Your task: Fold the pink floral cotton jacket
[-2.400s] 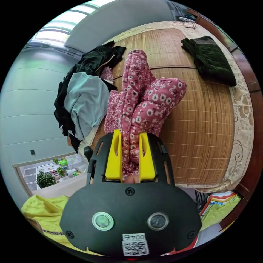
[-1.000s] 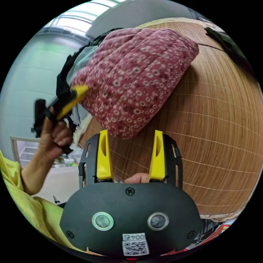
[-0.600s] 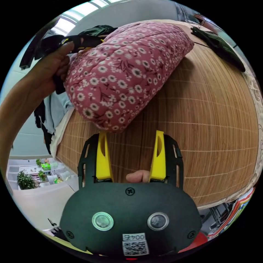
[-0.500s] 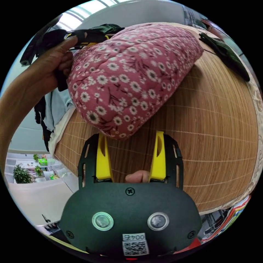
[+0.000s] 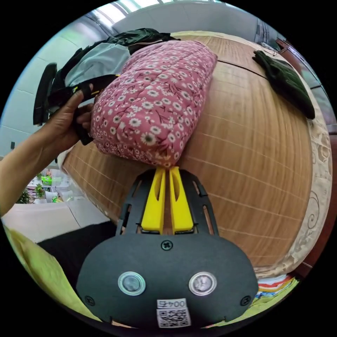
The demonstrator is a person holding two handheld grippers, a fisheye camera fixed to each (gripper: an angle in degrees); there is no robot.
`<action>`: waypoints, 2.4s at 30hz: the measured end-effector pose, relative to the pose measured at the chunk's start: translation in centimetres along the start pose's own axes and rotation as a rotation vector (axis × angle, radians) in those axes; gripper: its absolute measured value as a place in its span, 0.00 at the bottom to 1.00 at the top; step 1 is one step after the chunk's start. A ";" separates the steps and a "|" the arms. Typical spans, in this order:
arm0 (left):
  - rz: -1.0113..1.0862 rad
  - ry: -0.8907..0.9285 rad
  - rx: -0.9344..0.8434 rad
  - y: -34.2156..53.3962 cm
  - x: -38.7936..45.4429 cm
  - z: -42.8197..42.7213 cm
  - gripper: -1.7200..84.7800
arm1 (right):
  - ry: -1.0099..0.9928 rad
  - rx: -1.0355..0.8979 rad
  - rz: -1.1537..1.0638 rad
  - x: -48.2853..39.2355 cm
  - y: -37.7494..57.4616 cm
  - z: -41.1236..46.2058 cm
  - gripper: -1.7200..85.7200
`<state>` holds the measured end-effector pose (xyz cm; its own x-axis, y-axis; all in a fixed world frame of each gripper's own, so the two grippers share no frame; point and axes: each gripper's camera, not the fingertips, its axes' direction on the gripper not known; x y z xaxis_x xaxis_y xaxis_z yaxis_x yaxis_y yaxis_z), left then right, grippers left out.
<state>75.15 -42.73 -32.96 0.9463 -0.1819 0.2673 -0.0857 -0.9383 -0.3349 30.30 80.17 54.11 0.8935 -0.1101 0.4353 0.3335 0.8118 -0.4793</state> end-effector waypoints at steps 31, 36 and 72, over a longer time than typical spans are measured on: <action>0.076 0.650 -0.561 -17.5 -11.7 8.3 0.14 | -0.203 0.231 -0.021 0.6 2.9 -7.7 0.09; 0.255 0.493 -0.463 -19.2 -9.7 0.6 0.13 | -0.241 0.325 -0.037 0.9 5.7 -13.9 0.12; 0.010 0.093 -0.128 -2.9 -18.2 4.0 0.02 | -0.271 0.156 -0.099 10.3 4.9 -16.9 0.09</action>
<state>59.46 -35.50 -40.50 0.9126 -0.2126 0.3492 -0.1401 -0.9651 -0.2214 46.19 73.30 43.34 0.7397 -0.0535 0.6709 0.3459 0.8853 -0.3109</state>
